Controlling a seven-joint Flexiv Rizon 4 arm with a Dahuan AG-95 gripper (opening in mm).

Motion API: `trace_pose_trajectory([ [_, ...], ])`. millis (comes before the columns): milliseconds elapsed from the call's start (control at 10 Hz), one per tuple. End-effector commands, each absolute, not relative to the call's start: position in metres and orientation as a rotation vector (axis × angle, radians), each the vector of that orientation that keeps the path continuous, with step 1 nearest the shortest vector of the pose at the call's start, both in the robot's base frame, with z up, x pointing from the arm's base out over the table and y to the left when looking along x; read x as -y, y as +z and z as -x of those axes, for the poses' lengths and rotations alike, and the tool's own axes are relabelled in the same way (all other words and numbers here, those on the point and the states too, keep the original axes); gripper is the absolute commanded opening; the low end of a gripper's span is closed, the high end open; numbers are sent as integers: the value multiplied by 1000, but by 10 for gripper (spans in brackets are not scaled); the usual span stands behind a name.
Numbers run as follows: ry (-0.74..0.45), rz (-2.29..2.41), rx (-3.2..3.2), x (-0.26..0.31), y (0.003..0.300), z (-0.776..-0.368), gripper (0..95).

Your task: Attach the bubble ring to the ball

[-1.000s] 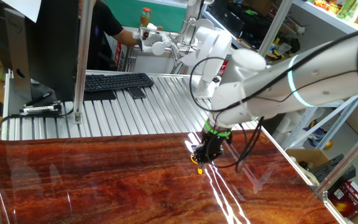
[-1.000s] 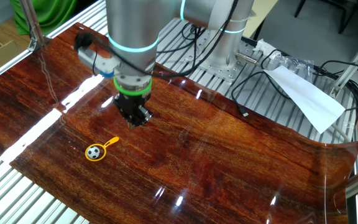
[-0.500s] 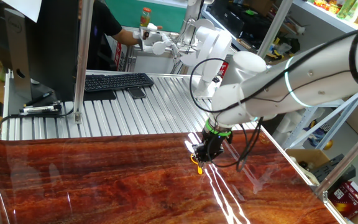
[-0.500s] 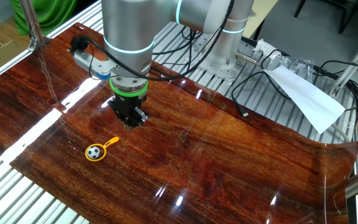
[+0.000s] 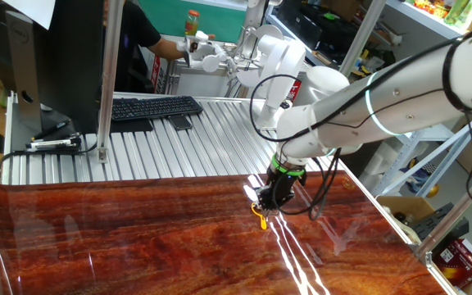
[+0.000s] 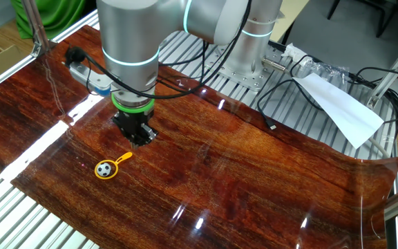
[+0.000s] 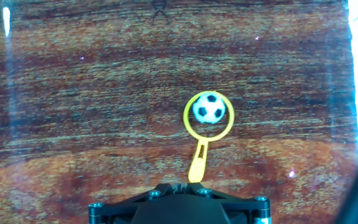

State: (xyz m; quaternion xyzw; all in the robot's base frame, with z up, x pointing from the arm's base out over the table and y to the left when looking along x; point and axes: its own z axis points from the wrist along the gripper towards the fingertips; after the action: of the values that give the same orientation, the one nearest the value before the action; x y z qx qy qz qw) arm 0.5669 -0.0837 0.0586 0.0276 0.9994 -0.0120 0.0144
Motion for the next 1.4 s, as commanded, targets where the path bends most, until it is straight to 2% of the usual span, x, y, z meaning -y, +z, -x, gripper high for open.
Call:
trace_pose_trajectory([
  [100, -35, -71, -3114, 87, 57, -572, 0],
  [1400, -41, -57, -3123, 97, 60, -584, 0],
])
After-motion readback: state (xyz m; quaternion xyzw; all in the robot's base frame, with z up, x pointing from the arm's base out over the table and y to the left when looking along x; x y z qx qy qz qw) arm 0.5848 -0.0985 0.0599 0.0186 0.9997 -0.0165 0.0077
